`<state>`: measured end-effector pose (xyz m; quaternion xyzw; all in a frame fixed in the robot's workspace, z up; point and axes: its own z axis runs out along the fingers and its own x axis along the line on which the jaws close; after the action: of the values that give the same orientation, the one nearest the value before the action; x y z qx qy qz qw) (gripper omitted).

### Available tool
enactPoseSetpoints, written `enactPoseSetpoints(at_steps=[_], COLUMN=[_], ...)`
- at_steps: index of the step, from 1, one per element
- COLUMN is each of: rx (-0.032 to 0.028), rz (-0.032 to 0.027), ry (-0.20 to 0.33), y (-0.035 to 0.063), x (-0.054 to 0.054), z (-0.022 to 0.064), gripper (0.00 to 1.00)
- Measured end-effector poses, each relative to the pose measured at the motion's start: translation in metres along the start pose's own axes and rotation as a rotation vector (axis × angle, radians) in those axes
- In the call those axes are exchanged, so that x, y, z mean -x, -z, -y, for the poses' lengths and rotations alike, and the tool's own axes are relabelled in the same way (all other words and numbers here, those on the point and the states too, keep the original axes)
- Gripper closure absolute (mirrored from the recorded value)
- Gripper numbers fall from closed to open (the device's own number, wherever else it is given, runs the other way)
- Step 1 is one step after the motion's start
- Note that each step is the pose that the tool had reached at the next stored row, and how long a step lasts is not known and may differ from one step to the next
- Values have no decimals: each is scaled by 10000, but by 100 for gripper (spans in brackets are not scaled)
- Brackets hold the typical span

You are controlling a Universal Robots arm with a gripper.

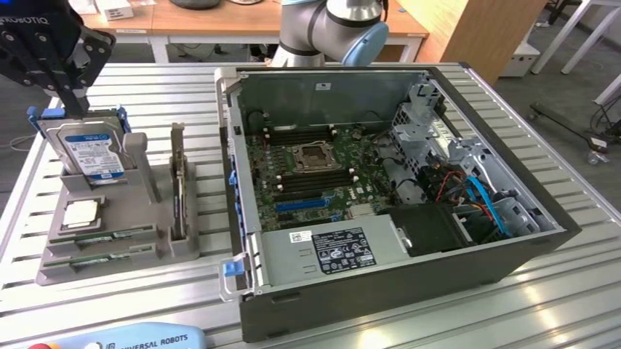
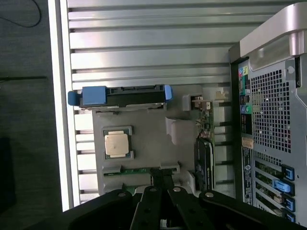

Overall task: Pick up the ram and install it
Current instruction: 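Reach for the ram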

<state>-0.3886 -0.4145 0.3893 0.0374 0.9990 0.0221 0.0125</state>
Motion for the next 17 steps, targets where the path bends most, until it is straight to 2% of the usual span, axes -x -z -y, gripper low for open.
enactPoseSetpoints(at_steps=[17], rx=[0], rz=[0], ry=[0], y=[12], x=[7], z=[271], gripper=[90])
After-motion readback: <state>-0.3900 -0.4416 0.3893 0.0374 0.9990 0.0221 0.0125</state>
